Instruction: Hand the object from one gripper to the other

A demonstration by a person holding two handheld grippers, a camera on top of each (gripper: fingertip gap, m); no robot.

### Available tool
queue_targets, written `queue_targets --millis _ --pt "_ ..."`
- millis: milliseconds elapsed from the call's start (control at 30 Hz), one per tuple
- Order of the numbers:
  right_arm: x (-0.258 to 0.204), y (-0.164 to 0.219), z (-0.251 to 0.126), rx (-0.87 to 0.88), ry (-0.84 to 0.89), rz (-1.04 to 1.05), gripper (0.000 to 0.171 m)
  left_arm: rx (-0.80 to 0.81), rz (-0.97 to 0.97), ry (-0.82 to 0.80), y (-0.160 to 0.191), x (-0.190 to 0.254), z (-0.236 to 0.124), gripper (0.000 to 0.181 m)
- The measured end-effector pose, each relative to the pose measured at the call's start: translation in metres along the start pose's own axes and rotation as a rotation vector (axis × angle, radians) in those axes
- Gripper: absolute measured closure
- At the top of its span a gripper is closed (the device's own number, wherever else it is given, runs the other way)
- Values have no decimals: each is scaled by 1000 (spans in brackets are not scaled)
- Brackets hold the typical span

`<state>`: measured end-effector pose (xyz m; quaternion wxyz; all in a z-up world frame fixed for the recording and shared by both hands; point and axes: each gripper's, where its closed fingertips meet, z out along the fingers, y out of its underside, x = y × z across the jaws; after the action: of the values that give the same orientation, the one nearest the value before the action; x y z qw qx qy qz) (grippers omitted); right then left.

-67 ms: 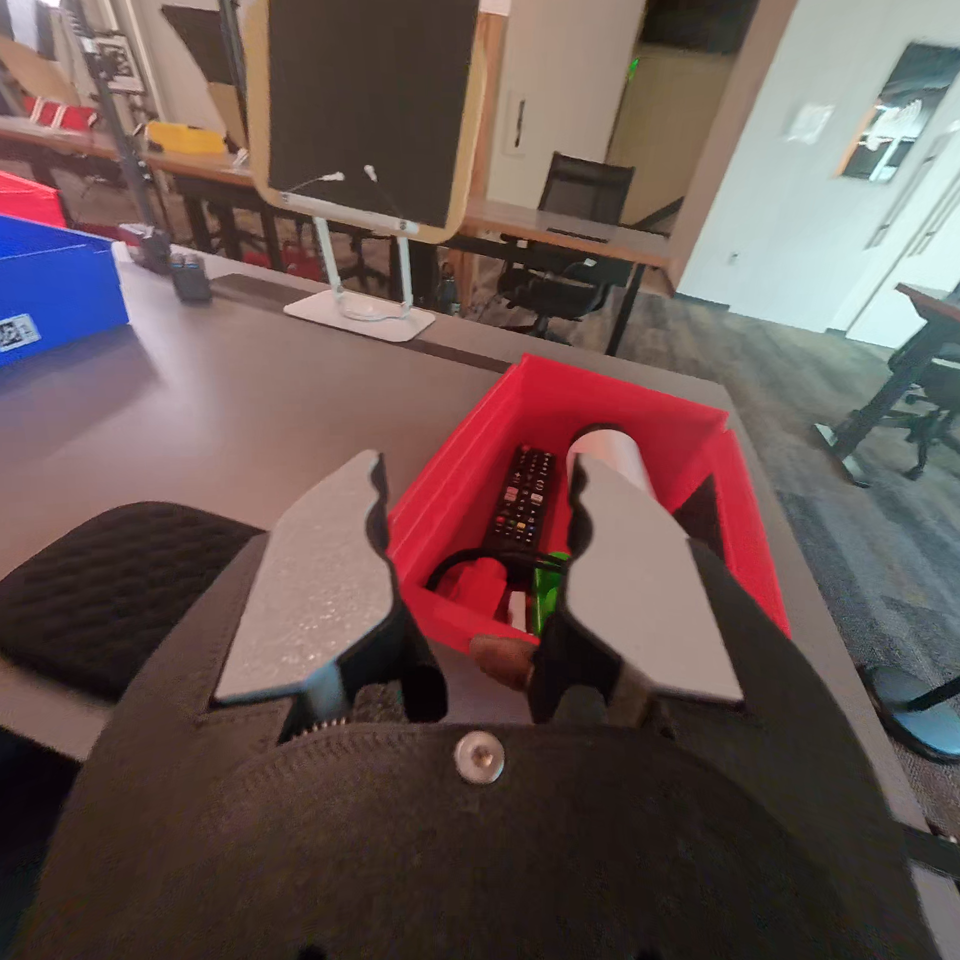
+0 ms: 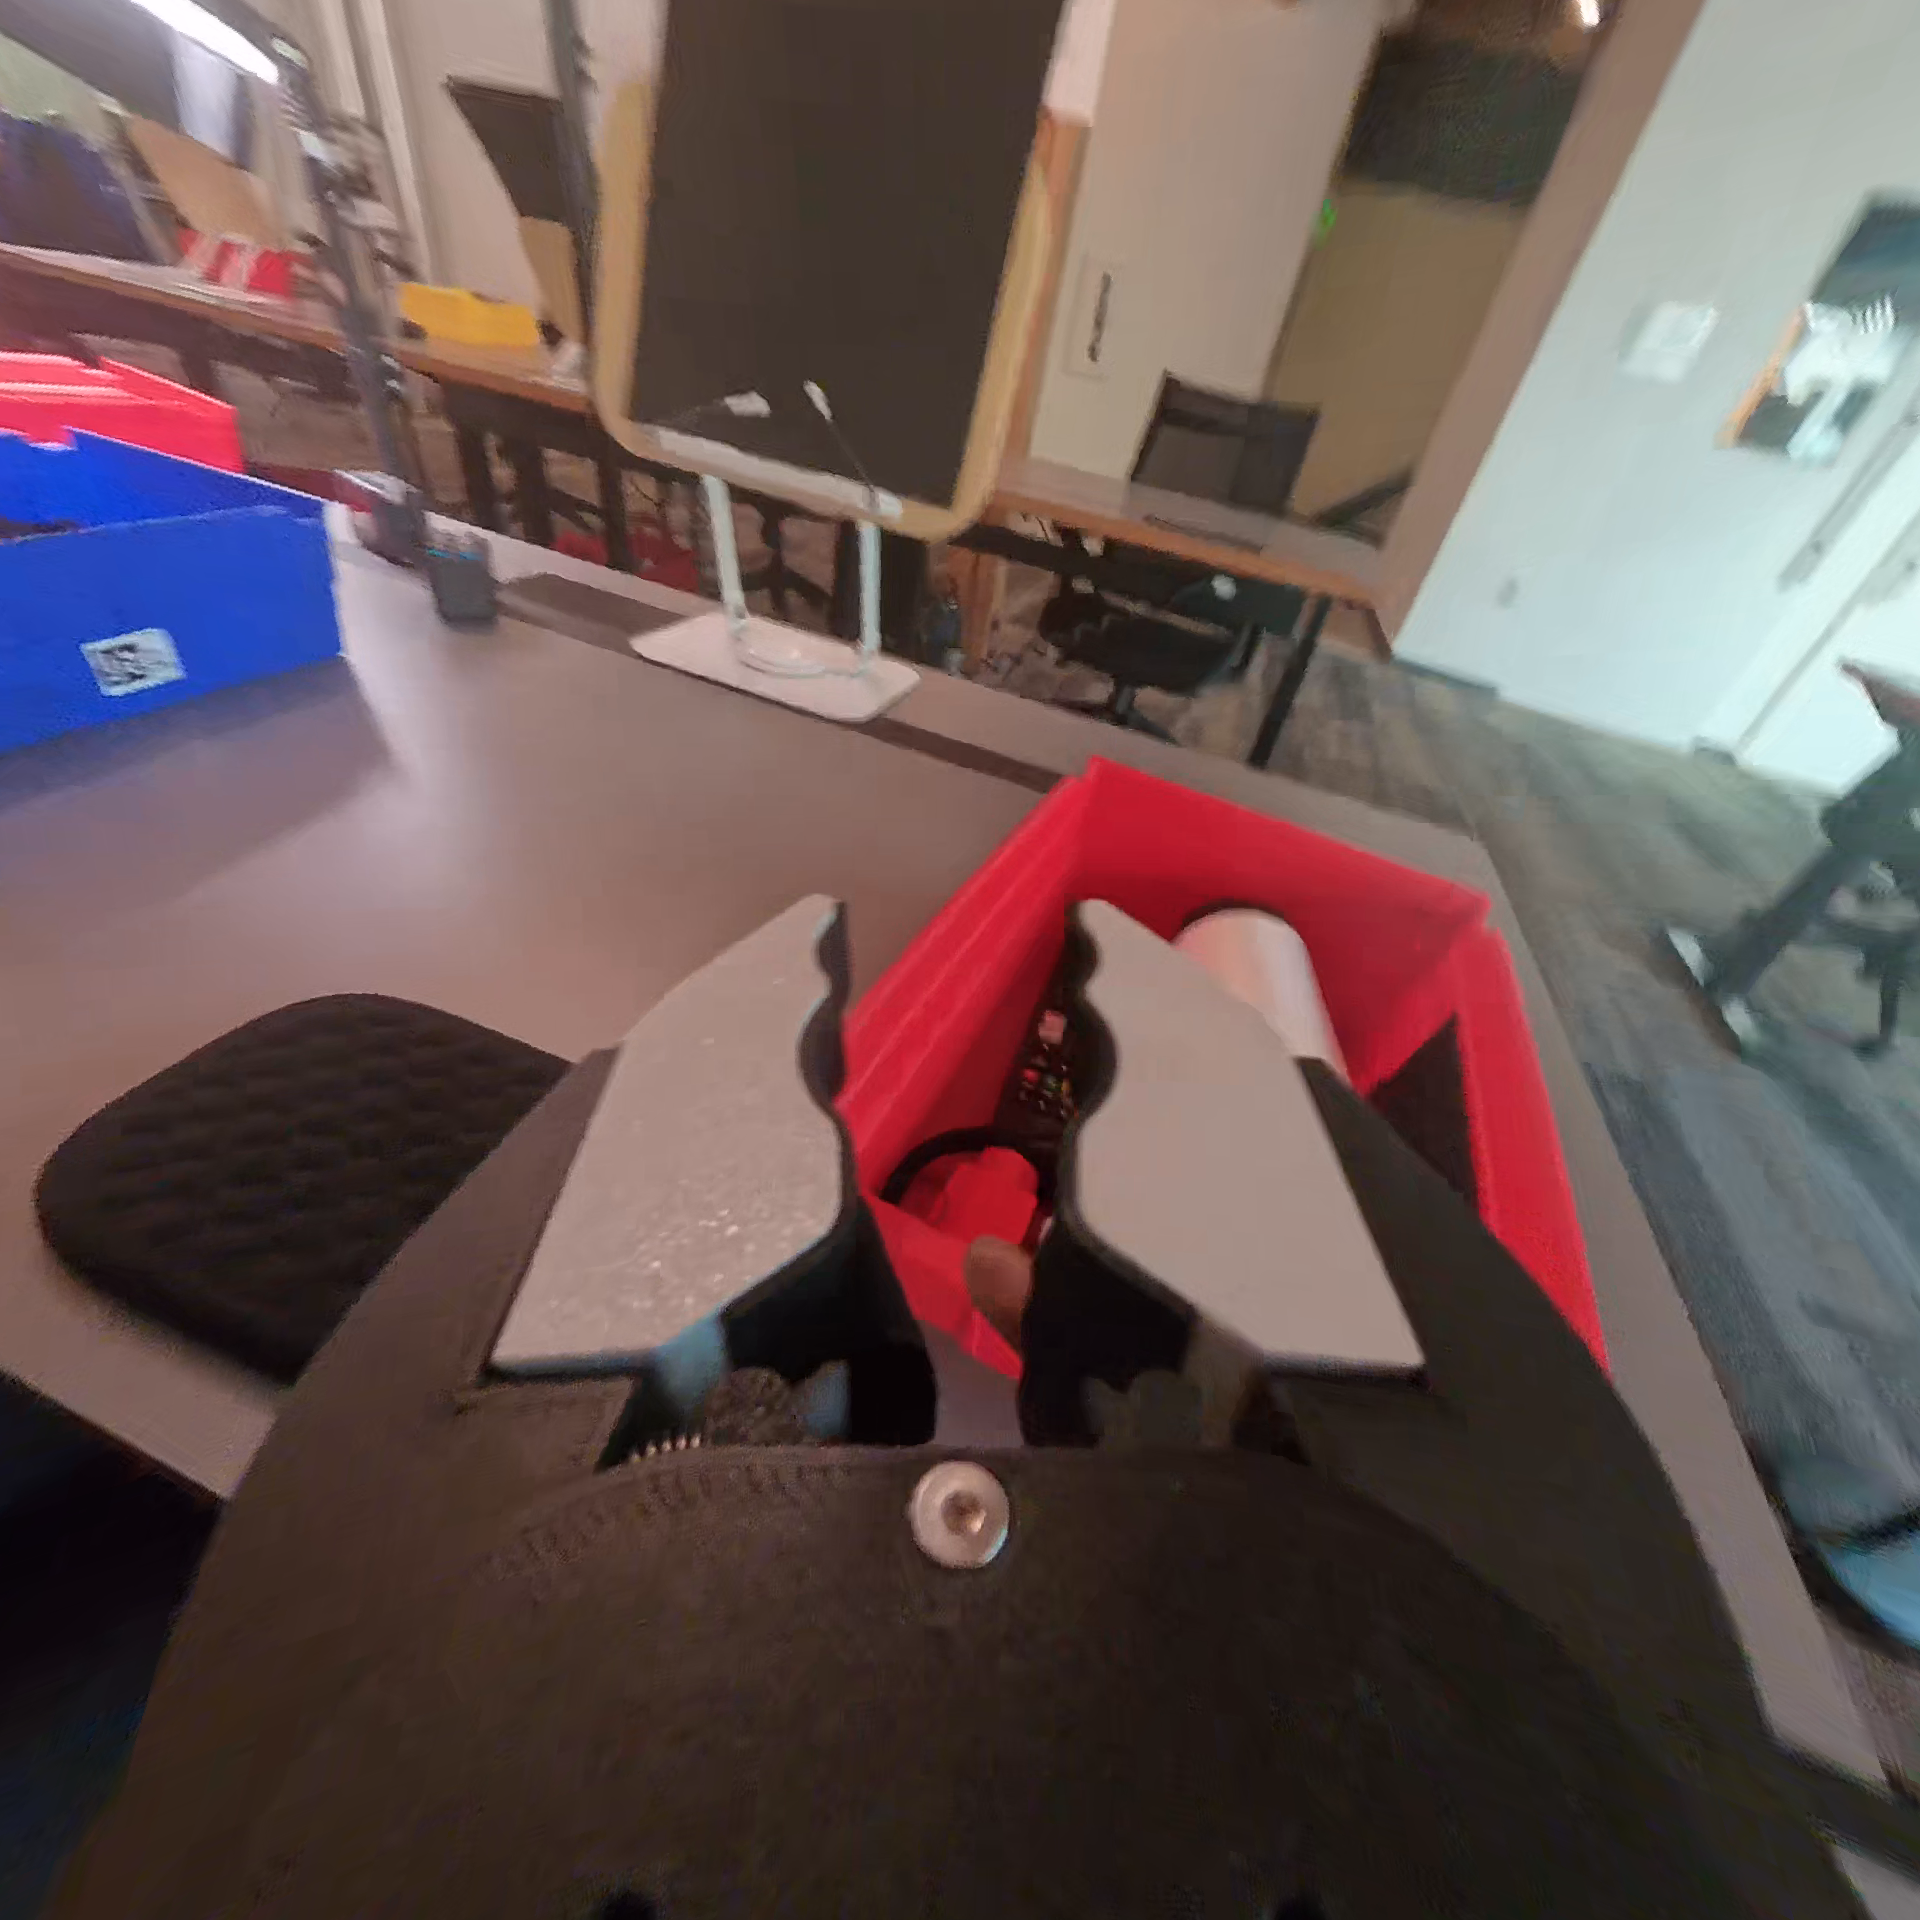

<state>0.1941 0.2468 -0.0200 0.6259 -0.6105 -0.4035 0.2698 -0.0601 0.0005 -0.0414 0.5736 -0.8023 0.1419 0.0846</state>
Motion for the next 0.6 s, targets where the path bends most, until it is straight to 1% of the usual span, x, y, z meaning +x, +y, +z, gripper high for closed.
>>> queue_targets --millis 33,100,133,200,267,300,367,400,500,600 --pt "-5 -8 -4 51 -25 -24 146 20 -21 -20 -1 -10 -7 121" --pt "-11 -25 -12 140 -58 -8 158 63 -56 -72 -1 -32 -21 121" --pt "-14 -32 -16 168 -79 27 162 78 -67 -100 0 -42 -27 121" --pt "-20 -44 -25 226 -129 76 163 114 -92 -159 3 -64 -42 121" --pt "-28 -49 -32 250 -167 39 152 171 -130 -223 4 -86 -59 121" --pt "-28 -50 -33 243 -154 18 138 202 -152 -253 5 -97 -69 121" --pt "-26 -53 -34 252 -111 -20 106 248 -194 -325 11 -120 -89 121" --pt "-26 -57 -35 275 -92 -26 99 260 -211 -371 17 -132 -99 121" --pt "-30 -71 -40 363 -106 31 97 236 -249 -493 43 -164 -123 121" --pt "-37 -74 -40 382 -166 99 99 142 -299 -522 79 -183 -129 122"
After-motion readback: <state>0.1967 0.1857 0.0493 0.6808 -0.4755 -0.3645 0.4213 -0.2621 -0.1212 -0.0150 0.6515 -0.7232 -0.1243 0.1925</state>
